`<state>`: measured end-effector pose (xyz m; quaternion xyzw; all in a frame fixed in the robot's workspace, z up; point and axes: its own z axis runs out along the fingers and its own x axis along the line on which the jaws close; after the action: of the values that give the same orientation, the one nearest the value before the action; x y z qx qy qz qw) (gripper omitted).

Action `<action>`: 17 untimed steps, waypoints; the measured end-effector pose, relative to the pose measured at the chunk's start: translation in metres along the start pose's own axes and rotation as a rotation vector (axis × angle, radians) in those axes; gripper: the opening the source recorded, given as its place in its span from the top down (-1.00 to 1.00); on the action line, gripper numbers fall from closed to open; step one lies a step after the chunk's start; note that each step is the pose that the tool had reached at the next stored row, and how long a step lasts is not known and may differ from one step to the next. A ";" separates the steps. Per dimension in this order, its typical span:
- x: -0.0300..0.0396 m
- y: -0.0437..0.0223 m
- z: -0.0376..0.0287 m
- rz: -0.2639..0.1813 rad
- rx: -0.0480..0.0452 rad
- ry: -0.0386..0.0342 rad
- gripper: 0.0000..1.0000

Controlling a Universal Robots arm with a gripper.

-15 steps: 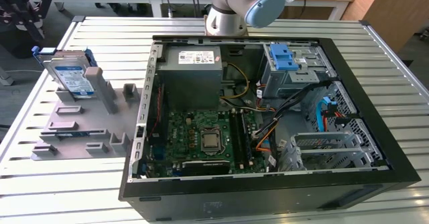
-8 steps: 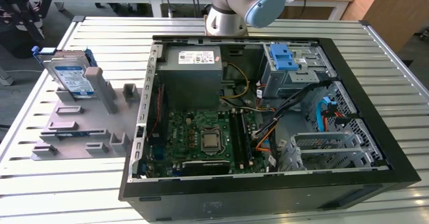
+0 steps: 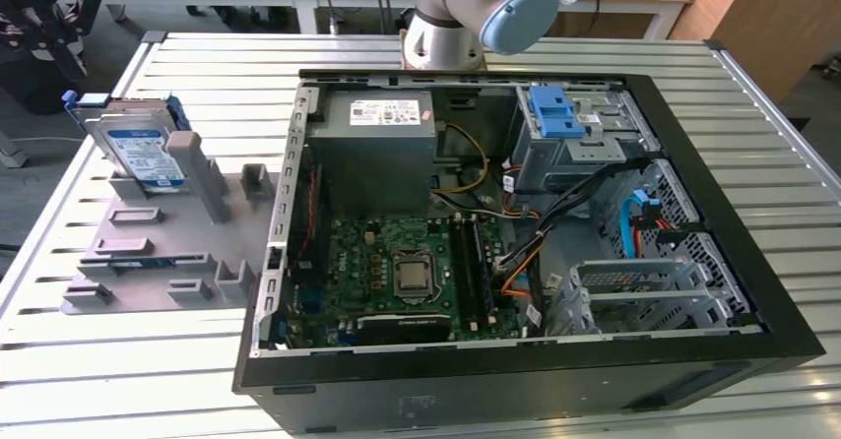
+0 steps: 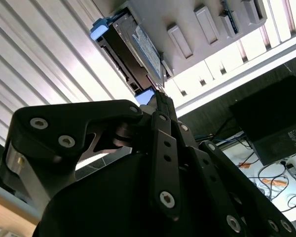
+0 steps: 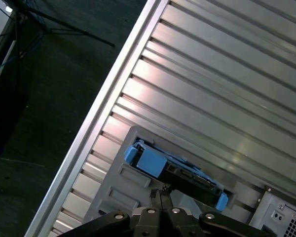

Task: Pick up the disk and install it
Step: 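Pick up the disk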

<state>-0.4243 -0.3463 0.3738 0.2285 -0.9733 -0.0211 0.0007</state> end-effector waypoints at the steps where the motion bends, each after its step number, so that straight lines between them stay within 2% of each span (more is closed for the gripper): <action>1: 0.0000 0.0000 0.0000 -0.006 -0.0001 0.0003 0.79; 17: 0.0000 0.0000 0.0003 -0.108 -0.0009 0.0045 0.79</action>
<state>-0.4243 -0.3463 0.3735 0.2806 -0.9596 -0.0210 0.0019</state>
